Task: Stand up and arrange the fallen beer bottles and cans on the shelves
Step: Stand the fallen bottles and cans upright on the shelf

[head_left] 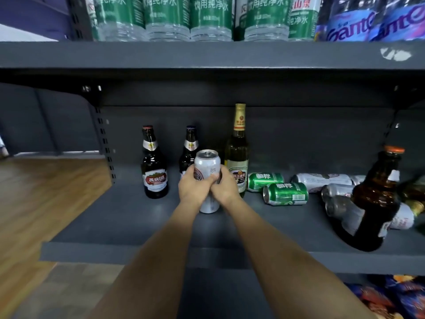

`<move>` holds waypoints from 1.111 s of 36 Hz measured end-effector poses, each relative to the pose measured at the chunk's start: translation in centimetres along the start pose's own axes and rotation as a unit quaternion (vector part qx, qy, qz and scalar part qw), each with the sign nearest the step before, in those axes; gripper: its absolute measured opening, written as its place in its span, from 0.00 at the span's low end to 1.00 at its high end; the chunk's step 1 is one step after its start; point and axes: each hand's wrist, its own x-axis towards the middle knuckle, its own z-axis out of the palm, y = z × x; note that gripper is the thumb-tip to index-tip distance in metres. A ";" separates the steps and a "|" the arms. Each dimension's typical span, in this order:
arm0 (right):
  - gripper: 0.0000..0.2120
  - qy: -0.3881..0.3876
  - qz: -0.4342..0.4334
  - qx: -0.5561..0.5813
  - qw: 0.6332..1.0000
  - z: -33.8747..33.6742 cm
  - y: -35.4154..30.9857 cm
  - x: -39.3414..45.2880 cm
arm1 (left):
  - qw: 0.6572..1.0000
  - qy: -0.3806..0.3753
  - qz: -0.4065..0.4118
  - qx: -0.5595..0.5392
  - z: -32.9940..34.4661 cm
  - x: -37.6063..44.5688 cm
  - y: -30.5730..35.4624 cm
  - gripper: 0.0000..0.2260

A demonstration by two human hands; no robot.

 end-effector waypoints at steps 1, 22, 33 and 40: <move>0.18 -0.001 0.004 -0.002 1.000 0.2 0.0 0.1 | 1.000 0.002 -0.001 -0.002 0.0 0.2 -0.2 0.18; 0.17 0.341 -0.070 -0.240 0.906 -11.4 4.0 -5.9 | 0.961 0.209 0.107 0.148 4.2 -7.4 3.4 0.21; 0.15 0.528 -0.142 -0.220 0.808 -24.7 4.0 -7.8 | 0.987 -0.058 0.113 0.097 16.8 -14.9 4.7 0.20; 0.36 0.382 0.011 -0.141 0.913 -28.6 10.2 -10.3 | 0.961 -0.255 0.047 0.098 21.7 -17.1 4.6 0.43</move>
